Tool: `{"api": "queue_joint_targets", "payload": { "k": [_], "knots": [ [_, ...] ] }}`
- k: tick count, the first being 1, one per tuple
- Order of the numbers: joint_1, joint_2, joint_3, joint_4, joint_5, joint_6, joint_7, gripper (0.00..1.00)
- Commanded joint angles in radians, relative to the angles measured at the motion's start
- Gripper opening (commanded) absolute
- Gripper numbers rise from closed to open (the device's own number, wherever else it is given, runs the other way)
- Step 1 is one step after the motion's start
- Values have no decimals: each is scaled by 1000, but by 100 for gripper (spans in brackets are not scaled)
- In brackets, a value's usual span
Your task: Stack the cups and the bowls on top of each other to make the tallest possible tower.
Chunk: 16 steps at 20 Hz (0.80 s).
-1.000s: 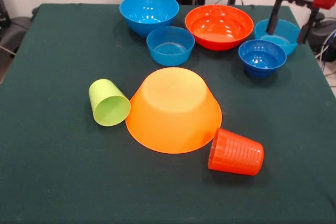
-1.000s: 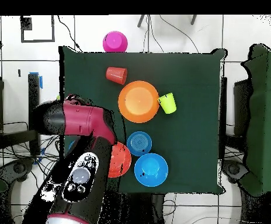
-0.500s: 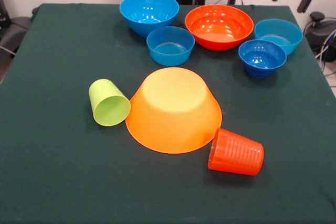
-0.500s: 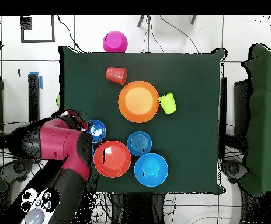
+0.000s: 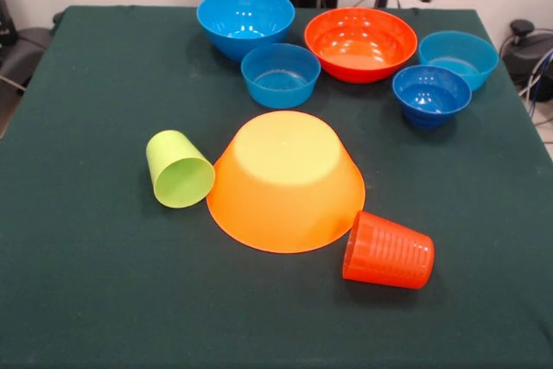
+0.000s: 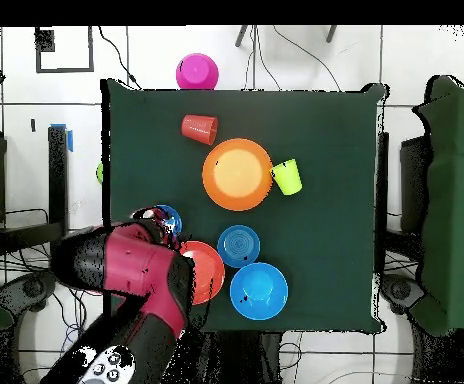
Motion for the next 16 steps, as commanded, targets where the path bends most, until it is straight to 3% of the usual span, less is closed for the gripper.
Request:
{"api": "queue_joint_targets", "payload": {
  "k": [1,7,10,16],
  "knots": [
    [-91,19,107,146,-70,-117,45,100],
    [-123,50,126,148,-76,-139,42,100],
    [-101,90,105,132,-29,-64,120,100],
    [-88,111,108,142,25,-65,194,100]
  ]
}}
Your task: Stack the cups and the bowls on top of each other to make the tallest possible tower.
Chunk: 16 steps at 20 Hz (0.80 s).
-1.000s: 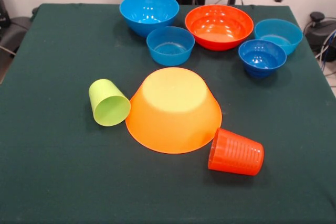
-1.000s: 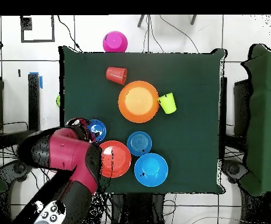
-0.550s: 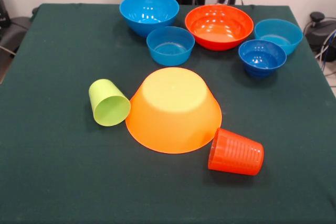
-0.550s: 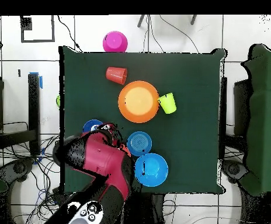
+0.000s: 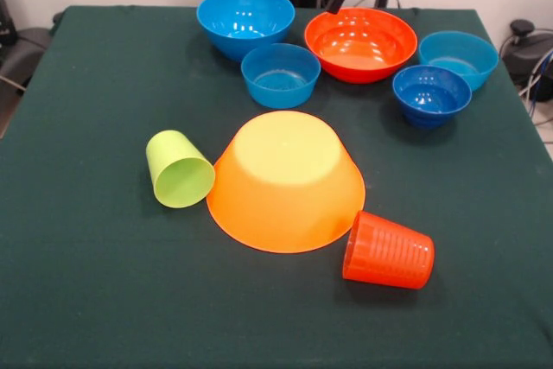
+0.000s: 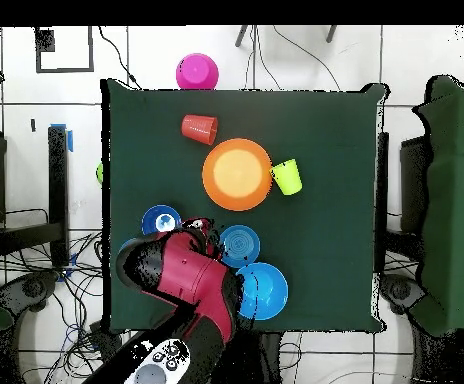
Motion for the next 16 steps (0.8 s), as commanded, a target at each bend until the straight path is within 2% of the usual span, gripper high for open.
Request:
{"api": "queue_joint_targets", "payload": {
  "k": [1,16],
  "knots": [
    [15,72,113,51,32,43,195,100],
    [34,77,126,65,66,5,210,100]
  ]
}}
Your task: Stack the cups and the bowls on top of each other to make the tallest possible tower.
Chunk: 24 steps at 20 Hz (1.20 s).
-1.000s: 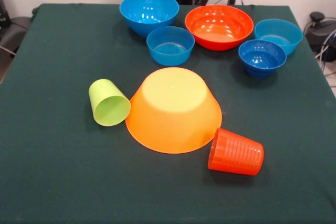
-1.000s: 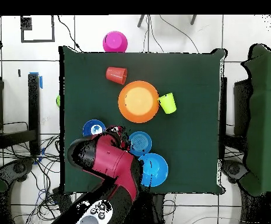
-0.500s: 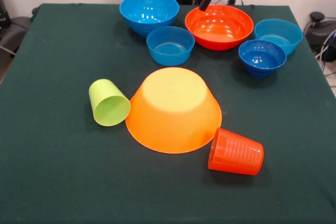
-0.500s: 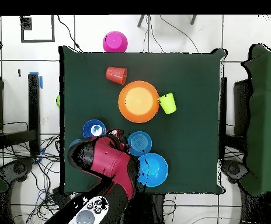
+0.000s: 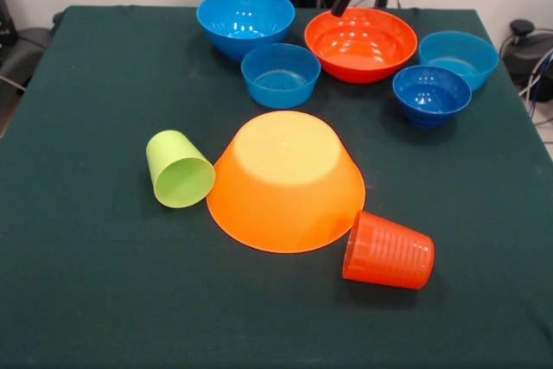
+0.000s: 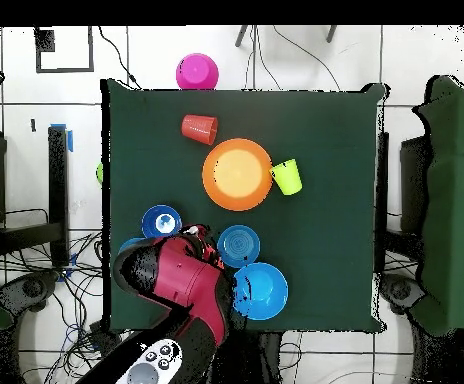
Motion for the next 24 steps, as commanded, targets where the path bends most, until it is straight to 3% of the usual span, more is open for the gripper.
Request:
{"api": "queue_joint_targets", "payload": {
  "k": [1,7,17,24],
  "knots": [
    [10,56,126,42,49,5,212,100],
    [37,87,104,-2,74,61,237,100],
    [42,143,122,-21,125,6,225,100],
    [33,150,115,-58,131,40,198,100]
  ]
}}
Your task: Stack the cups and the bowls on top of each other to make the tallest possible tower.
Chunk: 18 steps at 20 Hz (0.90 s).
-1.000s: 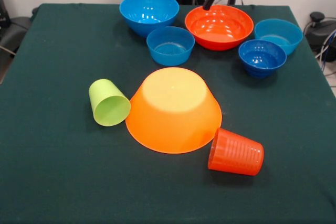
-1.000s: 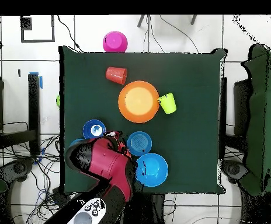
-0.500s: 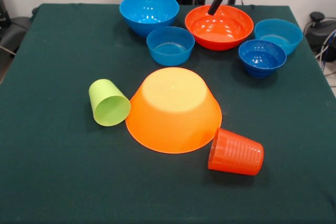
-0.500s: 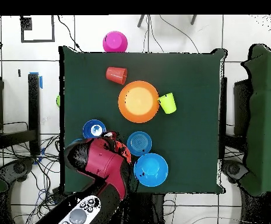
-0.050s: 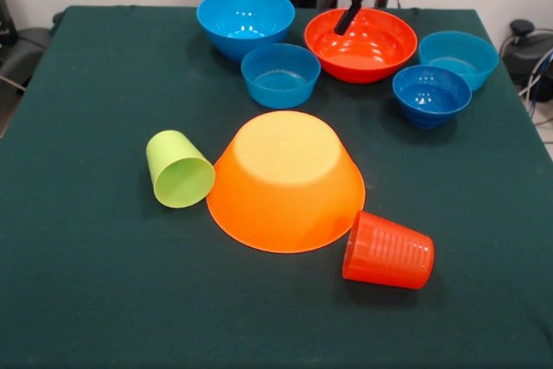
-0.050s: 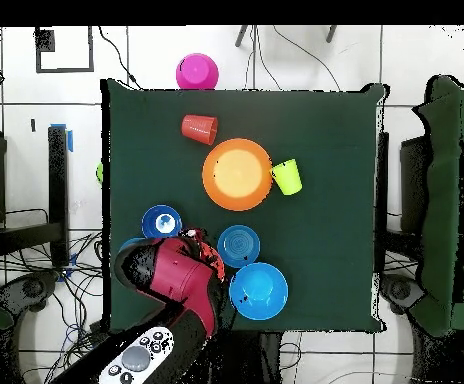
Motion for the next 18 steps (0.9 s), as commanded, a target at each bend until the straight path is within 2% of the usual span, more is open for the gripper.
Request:
{"api": "queue_joint_targets", "payload": {
  "k": [1,9,12,18],
  "knots": [
    [-1,45,113,-60,37,45,197,100],
    [7,59,107,-73,49,52,202,100],
    [12,75,117,-69,98,23,264,100],
    [13,70,153,-56,175,-14,288,100]
  ]
}}
